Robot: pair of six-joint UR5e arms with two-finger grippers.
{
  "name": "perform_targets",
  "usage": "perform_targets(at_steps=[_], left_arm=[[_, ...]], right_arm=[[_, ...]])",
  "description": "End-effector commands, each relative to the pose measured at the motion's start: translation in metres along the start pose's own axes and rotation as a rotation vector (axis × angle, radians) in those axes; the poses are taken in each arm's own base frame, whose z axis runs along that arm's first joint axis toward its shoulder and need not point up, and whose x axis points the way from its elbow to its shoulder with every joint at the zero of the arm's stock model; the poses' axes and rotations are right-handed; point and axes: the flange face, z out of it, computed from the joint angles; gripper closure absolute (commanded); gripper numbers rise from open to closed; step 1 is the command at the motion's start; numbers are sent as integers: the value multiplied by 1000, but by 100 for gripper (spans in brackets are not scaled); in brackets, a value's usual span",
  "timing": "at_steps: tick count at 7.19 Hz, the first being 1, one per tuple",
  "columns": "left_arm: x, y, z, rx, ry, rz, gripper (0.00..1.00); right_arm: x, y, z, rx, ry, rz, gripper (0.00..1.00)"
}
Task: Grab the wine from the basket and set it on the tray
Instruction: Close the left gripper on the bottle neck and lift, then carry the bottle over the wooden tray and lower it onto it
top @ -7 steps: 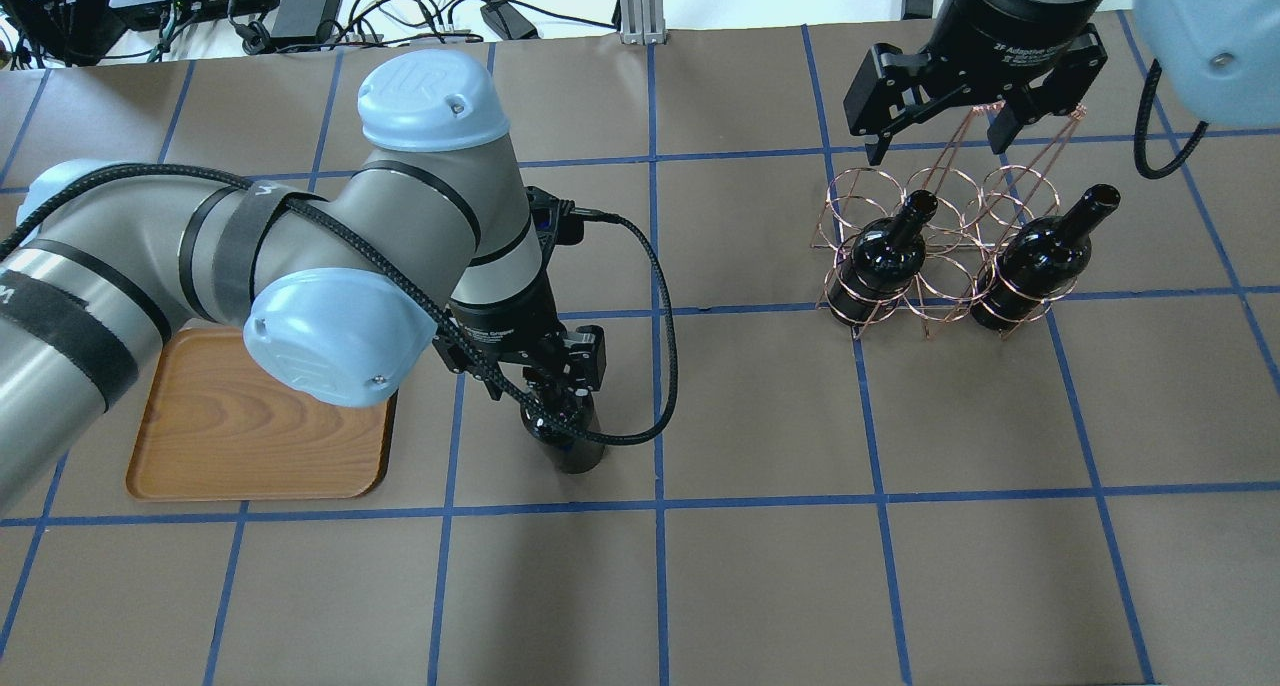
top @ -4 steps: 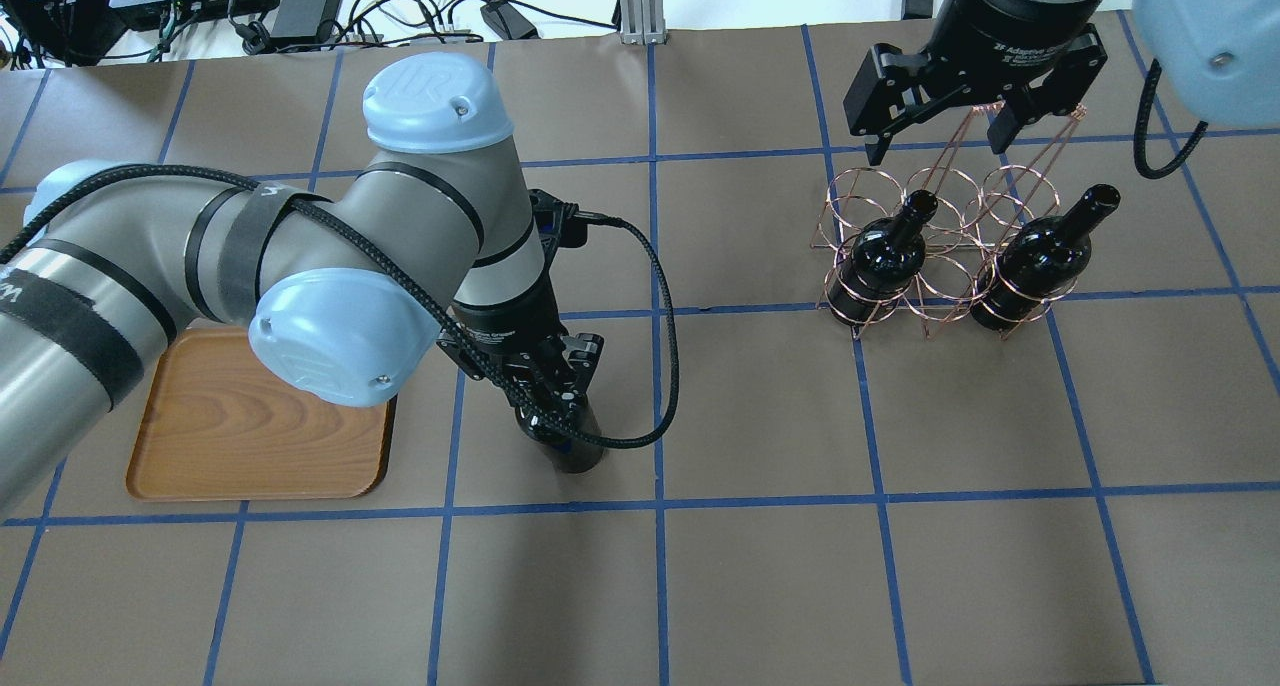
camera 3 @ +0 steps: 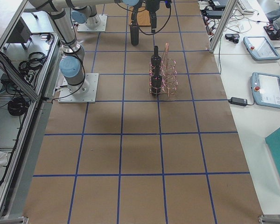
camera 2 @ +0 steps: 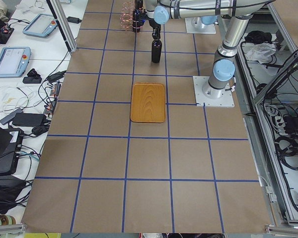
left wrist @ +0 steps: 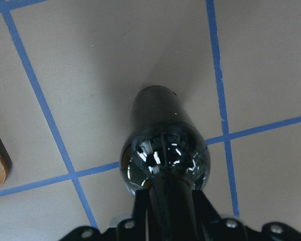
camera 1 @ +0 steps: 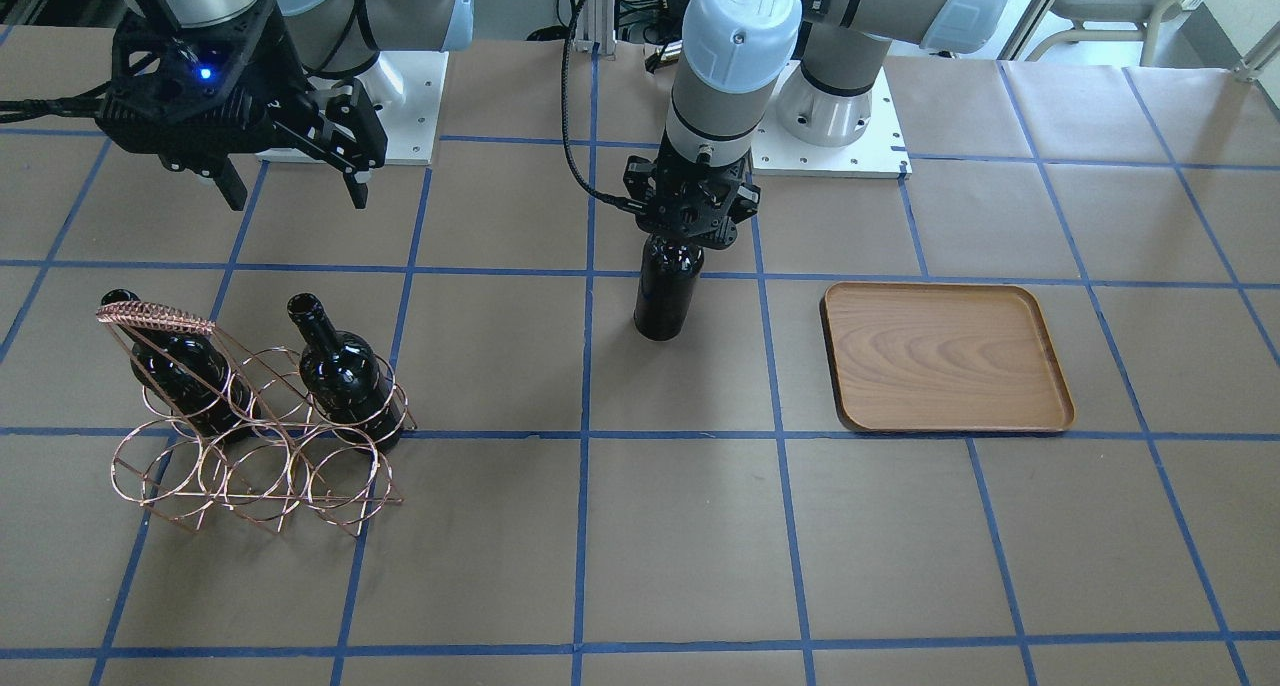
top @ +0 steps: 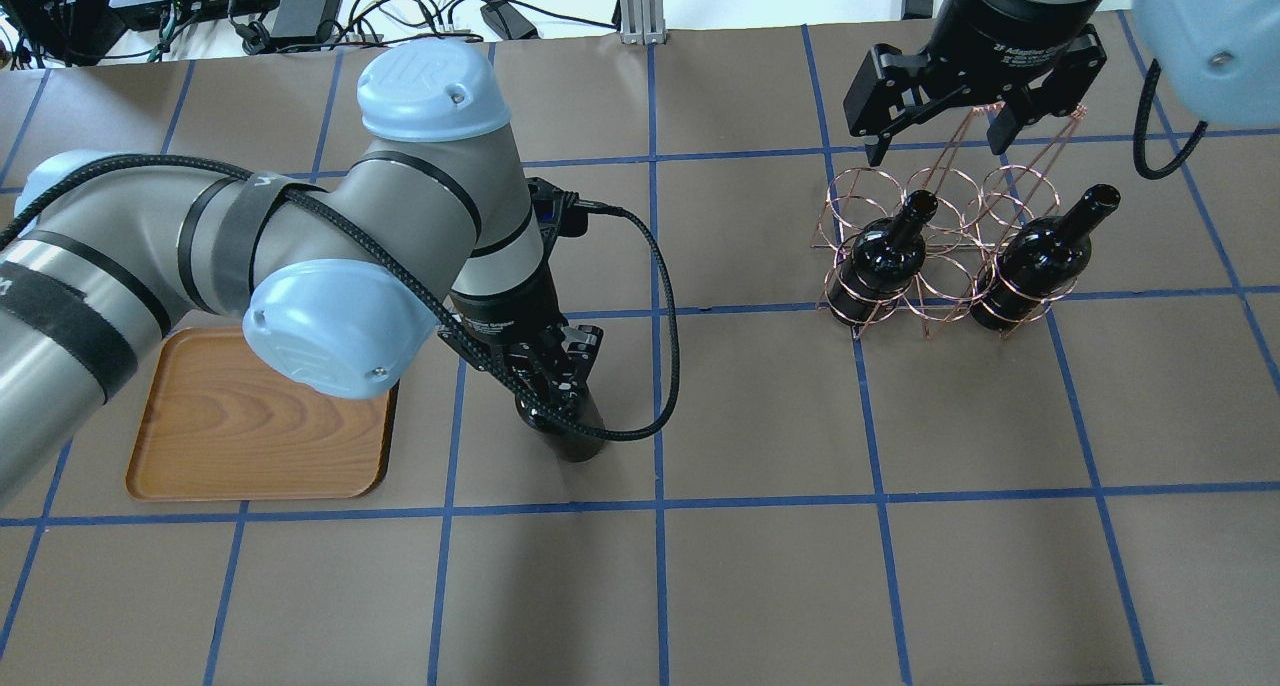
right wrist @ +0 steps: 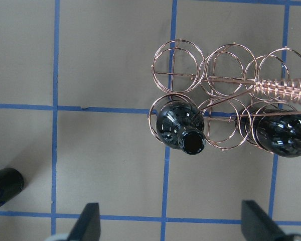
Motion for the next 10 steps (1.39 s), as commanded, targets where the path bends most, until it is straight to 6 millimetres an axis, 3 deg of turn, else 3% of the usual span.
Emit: perform_targets(at_steps=[1, 2, 3, 4, 6, 7, 10], left_arm=[[-17, -7, -53, 30, -48, -13, 100], [-45, -14, -81, 49, -65, -8, 100], [-90, -17, -97, 53, -55, -38, 100], [-150, -20, -102, 42, -39, -39, 100], [-258, -15, -100, 31, -4, -63, 100], [-300, -10, -92, 12, -5, -39, 100], [-380, 5, -61, -80, -11, -40, 100]], right_arm=[[0, 0, 1, -2, 0, 1, 0], [0, 1, 3, -4, 0, 0, 0], [0, 1, 3, -4, 0, 0, 0], [0, 1, 3, -2, 0, 1, 0], [0, 1, 4, -4, 0, 0, 0], [0, 1, 4, -4, 0, 0, 0], [0, 1, 4, -5, 0, 0, 0]])
